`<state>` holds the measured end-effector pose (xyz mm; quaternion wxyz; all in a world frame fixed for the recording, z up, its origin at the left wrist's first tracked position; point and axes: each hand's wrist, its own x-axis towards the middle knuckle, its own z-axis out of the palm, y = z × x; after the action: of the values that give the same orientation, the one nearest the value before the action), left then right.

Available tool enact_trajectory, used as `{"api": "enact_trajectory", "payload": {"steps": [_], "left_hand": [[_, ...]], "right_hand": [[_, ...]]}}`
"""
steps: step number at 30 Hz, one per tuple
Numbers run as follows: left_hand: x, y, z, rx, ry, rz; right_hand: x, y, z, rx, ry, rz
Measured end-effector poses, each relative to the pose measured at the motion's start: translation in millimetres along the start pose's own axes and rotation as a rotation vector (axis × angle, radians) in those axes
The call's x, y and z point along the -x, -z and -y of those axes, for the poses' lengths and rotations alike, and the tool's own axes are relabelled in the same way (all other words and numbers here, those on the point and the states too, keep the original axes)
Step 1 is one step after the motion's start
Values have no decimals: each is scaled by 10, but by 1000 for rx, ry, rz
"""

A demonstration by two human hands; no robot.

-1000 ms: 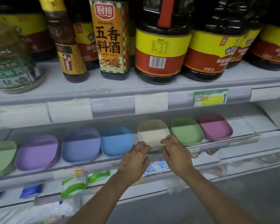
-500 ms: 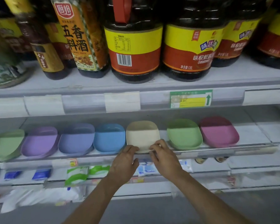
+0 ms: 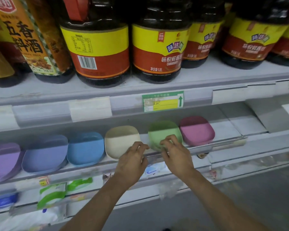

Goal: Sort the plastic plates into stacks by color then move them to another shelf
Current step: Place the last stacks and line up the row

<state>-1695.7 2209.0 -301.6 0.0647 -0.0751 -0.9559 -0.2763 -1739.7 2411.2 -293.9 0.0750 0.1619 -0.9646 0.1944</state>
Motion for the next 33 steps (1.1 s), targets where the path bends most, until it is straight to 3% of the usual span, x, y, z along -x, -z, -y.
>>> {"api": "enact_trajectory", "payload": {"steps": [4,9,15,23,31,33], "left_hand": [[-290,-283,-333,10,-32,66],[-493,-485,-432,120,208,94],[-442,-522,-484,138,271,22],[-277,-456,-385,101,283,-9],[-503,-486,-694,-174,119,-158],[-622,-500,-920,-300,217,-56]], "right_hand": [[-56,154,-512,41,-83,26],[-131,109,-822,-42,-9,102],[-221,-5,-917,-173,44,131],[-190,-71,-720,-161,70,140],[-202,350,-991,-95,-4,40],[-209,505,-1223,-60,-60,43]]}}
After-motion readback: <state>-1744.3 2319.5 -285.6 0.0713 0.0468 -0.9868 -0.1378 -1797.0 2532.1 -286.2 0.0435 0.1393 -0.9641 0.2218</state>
